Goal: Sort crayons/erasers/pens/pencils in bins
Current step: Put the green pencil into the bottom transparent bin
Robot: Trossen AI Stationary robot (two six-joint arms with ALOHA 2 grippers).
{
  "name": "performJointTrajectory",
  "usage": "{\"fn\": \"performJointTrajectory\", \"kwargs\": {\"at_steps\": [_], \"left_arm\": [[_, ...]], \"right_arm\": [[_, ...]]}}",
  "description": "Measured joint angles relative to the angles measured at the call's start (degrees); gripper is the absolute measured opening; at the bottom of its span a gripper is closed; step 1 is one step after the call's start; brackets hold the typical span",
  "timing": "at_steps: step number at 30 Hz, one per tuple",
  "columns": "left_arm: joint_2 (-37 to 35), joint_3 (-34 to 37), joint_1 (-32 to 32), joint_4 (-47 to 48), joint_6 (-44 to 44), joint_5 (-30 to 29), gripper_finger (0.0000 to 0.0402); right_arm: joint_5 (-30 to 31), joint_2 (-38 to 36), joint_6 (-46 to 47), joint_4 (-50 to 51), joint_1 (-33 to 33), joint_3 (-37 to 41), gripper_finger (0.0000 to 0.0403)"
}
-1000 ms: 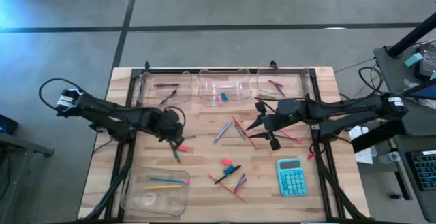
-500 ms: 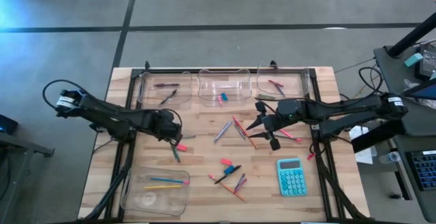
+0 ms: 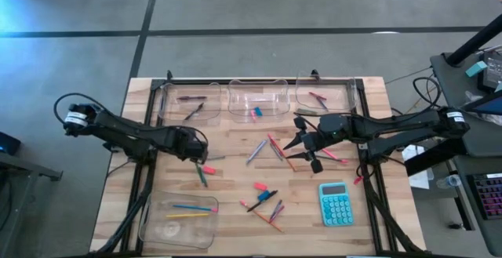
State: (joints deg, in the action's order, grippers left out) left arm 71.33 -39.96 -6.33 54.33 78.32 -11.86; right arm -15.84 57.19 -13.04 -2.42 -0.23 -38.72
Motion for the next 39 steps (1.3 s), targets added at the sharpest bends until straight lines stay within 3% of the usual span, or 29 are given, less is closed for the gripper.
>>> {"fn": "performJointTrajectory", "kwargs": {"at_steps": [6, 19, 27, 39], "left_arm": [[0.82, 2.42, 1.50, -1.74, 4.75, -0.04, 0.0248], [5.89, 6.68, 3.82, -12.04, 5.38, 2.53, 0.0251], [9.23, 7.25, 3.84, -12.34, 4.92, 3.46, 0.0223], [10.49, 7.25, 3.85, -12.80, -3.23, 3.65, 0.0174]], "right_arm": [[-0.01, 0.00, -0.02, 0.02, 0.00, -0.01, 0.0128], [-0.01, 0.00, -0.20, 0.00, 0.00, -0.02, 0.0128], [0.00, 0.00, -0.12, 0.00, 0.00, -0.02, 0.0128], [0.00, 0.00, -0.26, 0.00, 0.00, -0.04, 0.0128]]}}
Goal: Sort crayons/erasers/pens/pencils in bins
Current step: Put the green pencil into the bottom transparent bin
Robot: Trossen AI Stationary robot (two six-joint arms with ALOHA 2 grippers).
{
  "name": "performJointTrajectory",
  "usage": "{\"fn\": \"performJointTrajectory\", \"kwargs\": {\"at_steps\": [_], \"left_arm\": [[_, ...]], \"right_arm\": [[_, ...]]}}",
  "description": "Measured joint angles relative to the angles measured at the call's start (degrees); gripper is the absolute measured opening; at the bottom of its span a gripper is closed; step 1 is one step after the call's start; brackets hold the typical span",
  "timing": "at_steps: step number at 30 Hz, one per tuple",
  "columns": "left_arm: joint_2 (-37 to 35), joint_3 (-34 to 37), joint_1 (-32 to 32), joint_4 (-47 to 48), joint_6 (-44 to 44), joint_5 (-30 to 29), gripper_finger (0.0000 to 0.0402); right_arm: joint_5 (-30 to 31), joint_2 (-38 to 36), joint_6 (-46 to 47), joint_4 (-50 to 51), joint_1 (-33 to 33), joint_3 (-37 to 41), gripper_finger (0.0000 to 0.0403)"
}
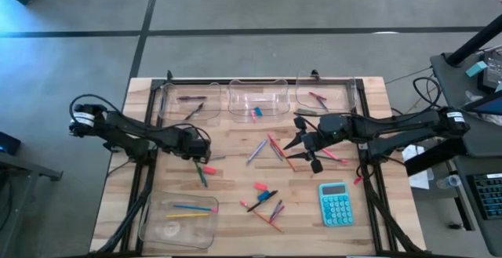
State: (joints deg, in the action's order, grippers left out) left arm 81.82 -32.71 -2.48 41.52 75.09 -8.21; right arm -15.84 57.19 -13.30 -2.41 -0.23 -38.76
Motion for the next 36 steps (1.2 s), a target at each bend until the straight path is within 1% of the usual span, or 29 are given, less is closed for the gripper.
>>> {"fn": "performJointTrajectory", "kwargs": {"at_steps": [9, 18, 28, 33, 36], "left_arm": [[0.05, -0.09, 0.00, -0.03, -6.18, 0.17, 0.0149], [0.15, -0.46, 0.00, -0.16, -16.59, 0.46, 0.0109], [0.15, -0.46, -0.02, -0.81, -24.69, 0.85, 0.0064], [0.15, -0.46, -0.07, -0.98, -30.55, 1.08, 0.0052], [0.15, -0.46, -0.07, -1.05, -31.30, 1.09, 0.0051]], "right_arm": [[0.00, 0.00, 0.00, 0.02, 0.00, -0.02, 0.0128], [-0.02, 0.00, 0.00, 0.00, 0.00, -0.02, 0.0128], [0.00, 0.00, -0.20, 0.00, 0.00, -0.02, 0.0128], [-0.02, 0.00, -0.21, 0.00, 0.01, -0.02, 0.0128], [-0.01, 0.00, -0.22, 0.02, 0.02, -0.02, 0.0128]]}}
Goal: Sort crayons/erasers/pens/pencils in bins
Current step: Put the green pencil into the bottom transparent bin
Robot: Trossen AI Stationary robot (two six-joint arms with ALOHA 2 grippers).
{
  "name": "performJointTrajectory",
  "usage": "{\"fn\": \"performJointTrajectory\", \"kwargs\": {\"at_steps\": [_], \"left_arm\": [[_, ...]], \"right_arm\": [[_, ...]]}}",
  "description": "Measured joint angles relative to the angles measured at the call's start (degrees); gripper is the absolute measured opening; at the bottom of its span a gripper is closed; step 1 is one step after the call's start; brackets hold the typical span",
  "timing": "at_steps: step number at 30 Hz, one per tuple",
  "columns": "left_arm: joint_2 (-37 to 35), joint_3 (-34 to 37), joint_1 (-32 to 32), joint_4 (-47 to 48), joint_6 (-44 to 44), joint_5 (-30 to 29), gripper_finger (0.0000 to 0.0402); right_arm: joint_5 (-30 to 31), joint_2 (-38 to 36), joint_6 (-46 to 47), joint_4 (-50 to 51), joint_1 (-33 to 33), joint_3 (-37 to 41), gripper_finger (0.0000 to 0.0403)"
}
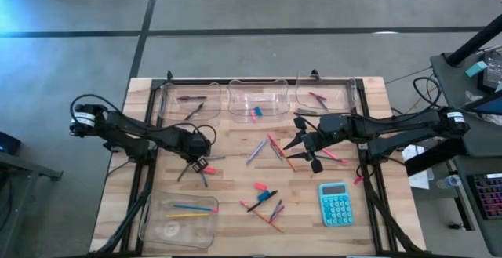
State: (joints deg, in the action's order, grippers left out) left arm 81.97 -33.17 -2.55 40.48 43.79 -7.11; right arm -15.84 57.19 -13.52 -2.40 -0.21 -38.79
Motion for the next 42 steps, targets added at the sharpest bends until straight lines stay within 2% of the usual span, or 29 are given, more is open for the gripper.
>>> {"fn": "performJointTrajectory", "kwargs": {"at_steps": [10, 16, 42], "left_arm": [[-0.01, -0.07, 0.00, -0.45, 0.78, 0.16, 0.0048], [-0.22, -1.80, 0.00, -0.23, 1.54, 0.48, 0.0008], [-0.54, -7.17, -0.02, 2.14, 1.80, 0.66, 0.0002]], "right_arm": [[0.01, 0.00, 0.00, -0.01, 0.00, 0.00, 0.0128], [0.00, 0.00, -0.01, -0.02, -0.02, 0.00, 0.0128], [0.01, 0.00, 0.00, -0.02, -0.01, 0.00, 0.0128]]}}
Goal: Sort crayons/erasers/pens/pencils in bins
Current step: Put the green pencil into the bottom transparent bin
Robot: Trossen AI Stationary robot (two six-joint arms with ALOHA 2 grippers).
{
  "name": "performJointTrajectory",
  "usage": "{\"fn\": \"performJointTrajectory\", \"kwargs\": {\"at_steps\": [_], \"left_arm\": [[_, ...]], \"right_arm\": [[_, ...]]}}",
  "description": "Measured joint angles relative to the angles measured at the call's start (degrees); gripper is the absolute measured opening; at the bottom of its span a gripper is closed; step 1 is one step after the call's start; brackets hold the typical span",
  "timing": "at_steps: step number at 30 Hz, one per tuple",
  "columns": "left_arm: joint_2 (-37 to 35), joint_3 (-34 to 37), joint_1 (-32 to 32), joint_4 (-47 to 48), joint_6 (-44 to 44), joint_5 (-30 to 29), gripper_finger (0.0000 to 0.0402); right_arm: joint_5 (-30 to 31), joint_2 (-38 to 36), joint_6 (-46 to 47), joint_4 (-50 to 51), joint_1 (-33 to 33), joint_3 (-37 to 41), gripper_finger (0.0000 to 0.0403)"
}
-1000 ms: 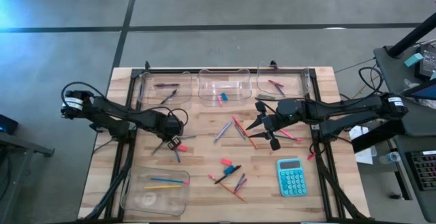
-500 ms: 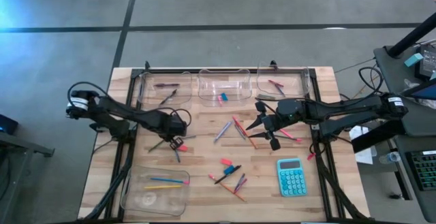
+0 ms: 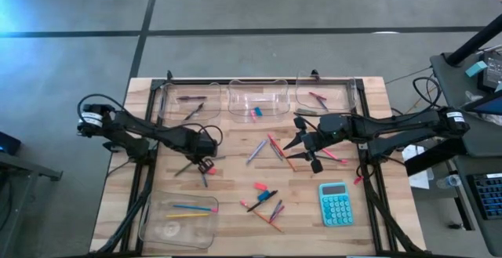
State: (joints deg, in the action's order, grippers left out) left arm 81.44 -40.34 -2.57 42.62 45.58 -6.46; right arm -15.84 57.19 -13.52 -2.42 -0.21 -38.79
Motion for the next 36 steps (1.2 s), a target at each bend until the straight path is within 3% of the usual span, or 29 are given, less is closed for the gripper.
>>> {"fn": "performJointTrajectory", "kwargs": {"at_steps": [17, 25, 29, 36], "left_arm": [[-0.21, -2.64, -0.04, 0.43, -1.11, 0.82, 0.0001], [-1.05, -2.58, -1.49, 1.00, -0.92, 7.58, 0.0004], [-1.77, -2.39, -3.76, 4.27, 0.67, 8.04, 0.0037], [-1.78, -1.93, -10.37, 8.41, 3.89, 9.88, 0.0131]], "right_arm": [[0.00, 0.00, 0.00, 0.02, 0.00, 0.00, 0.0128], [0.00, 0.00, 0.00, 0.02, 0.01, 0.00, 0.0128], [0.00, 0.00, 0.00, 0.12, 0.01, 0.00, 0.0128], [-0.02, 0.00, 0.00, 0.26, 0.01, 0.00, 0.0128]]}}
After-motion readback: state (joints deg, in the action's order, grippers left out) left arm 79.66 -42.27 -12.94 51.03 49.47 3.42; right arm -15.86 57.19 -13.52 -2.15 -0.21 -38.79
